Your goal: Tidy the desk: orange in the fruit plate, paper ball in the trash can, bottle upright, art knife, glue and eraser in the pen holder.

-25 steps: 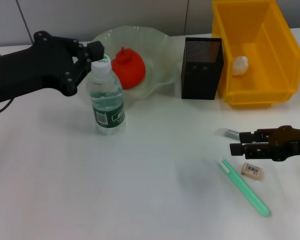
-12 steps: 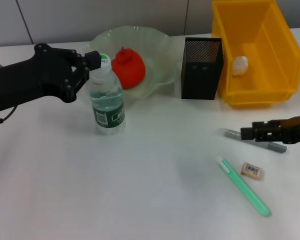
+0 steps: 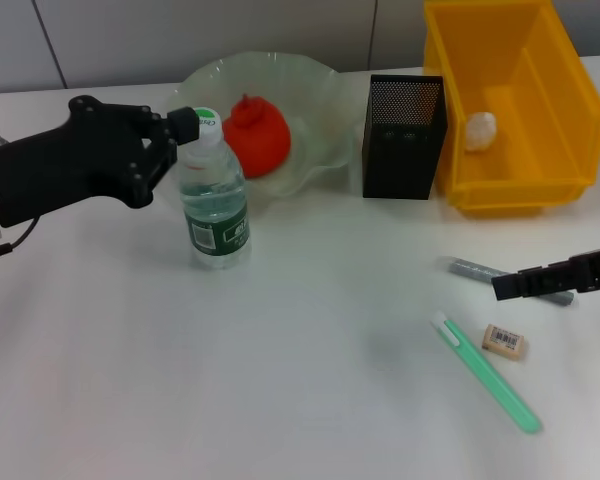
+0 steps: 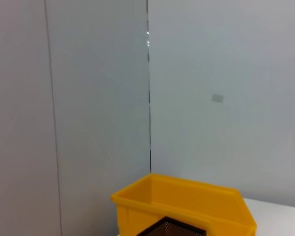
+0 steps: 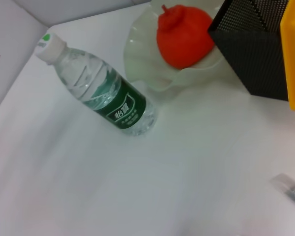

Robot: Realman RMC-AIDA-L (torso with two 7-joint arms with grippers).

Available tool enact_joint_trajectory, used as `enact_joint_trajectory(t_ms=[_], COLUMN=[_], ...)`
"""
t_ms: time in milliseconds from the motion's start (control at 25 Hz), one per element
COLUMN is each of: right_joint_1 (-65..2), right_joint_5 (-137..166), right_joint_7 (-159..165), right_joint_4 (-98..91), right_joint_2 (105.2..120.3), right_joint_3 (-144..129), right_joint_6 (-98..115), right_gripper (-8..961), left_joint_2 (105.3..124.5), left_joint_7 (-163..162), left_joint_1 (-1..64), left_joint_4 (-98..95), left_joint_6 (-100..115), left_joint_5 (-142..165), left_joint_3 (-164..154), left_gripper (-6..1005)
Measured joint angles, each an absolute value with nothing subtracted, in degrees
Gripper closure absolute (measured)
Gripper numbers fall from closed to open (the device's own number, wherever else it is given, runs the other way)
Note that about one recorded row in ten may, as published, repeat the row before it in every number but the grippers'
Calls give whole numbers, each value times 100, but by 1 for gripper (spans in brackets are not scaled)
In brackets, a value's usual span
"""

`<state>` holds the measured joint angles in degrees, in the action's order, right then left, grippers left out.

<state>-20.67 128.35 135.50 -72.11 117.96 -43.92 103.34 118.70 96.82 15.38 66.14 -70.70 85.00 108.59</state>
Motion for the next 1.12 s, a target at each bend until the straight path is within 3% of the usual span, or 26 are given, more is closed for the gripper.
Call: enact_joint_trajectory(t_ms=[600,1120], right_joint_1=[-2063,-2532], right_joint_5=[12855,13632], right_joint_7=[13589,13977], right_joint_4=[-7253,-7217], right_joint_2=[11735,11369], right_joint_3=[-4254,-4272], right_joint_6=[10486,10913], right_gripper=[300,299], left_joint_2=[11856,11874], left_joint_7=[9734,9743], left_joint_1=[1498,1549], left_joint_4=[6512,6385], left_joint_6=[-7198,-7190], left_joint_5=[8320,8293], left_joint_3=[10900,10853], left_gripper=[1000,1000])
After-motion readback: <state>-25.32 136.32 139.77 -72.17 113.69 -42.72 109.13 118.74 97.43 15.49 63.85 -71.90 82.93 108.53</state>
